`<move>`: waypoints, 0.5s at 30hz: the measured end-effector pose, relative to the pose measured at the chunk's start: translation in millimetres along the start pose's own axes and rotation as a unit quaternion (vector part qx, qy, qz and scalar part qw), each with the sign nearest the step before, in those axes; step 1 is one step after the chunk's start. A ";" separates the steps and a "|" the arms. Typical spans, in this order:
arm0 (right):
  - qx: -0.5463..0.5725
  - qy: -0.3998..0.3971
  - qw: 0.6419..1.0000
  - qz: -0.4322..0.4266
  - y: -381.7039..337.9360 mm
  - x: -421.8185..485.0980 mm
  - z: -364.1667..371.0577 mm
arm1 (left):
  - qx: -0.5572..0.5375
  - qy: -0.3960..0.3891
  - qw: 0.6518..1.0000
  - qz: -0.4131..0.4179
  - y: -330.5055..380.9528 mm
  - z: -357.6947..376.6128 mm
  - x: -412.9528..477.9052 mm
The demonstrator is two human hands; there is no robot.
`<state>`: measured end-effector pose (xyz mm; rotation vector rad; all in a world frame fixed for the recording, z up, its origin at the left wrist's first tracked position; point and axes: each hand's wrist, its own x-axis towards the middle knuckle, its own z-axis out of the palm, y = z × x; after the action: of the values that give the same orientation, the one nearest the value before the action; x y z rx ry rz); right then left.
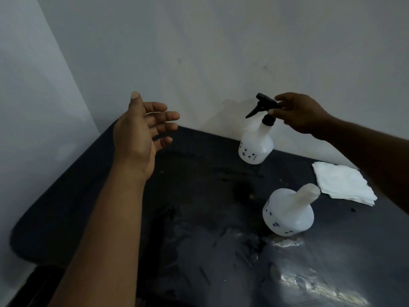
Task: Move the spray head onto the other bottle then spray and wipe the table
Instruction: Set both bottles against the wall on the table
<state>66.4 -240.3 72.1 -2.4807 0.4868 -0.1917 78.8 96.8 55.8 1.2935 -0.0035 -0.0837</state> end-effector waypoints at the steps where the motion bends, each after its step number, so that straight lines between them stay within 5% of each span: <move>1: -0.024 0.037 0.999 0.001 -6.2 -8.2 -3.6 | -0.004 -0.002 1.000 0.001 1.1 0.1 -0.6; 3: -0.084 0.065 0.994 -0.035 -19.9 -31.8 -17.0 | -0.008 -0.002 1.000 0.003 2.5 0.4 -2.3; 4: -0.118 0.011 0.991 -0.057 -26.6 -45.9 -26.2 | -0.009 -0.001 1.000 0.003 3.6 -0.4 -3.1; 7: -0.201 -0.293 0.934 -0.036 -42.2 -92.0 -47.4 | -0.007 0.002 1.000 0.004 4.3 -0.1 -4.8; 9: -0.278 -0.405 0.871 -0.015 -41.2 -113.5 -50.0 | -0.004 0.002 1.000 0.006 4.9 0.5 -6.0; 12: -0.393 -0.435 0.810 -0.017 -34.8 -128.4 -40.1 | -0.006 0.002 1.000 0.005 6.0 3.2 -7.1; 15: -0.414 -0.427 0.802 -0.043 -29.1 -119.3 -30.6 | -0.006 -0.001 1.000 0.000 4.3 8.8 -8.2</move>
<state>-42.4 -188.6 110.9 -3.0047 0.0293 1.3313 70.4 90.0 62.7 1.2804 -0.0046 -0.0859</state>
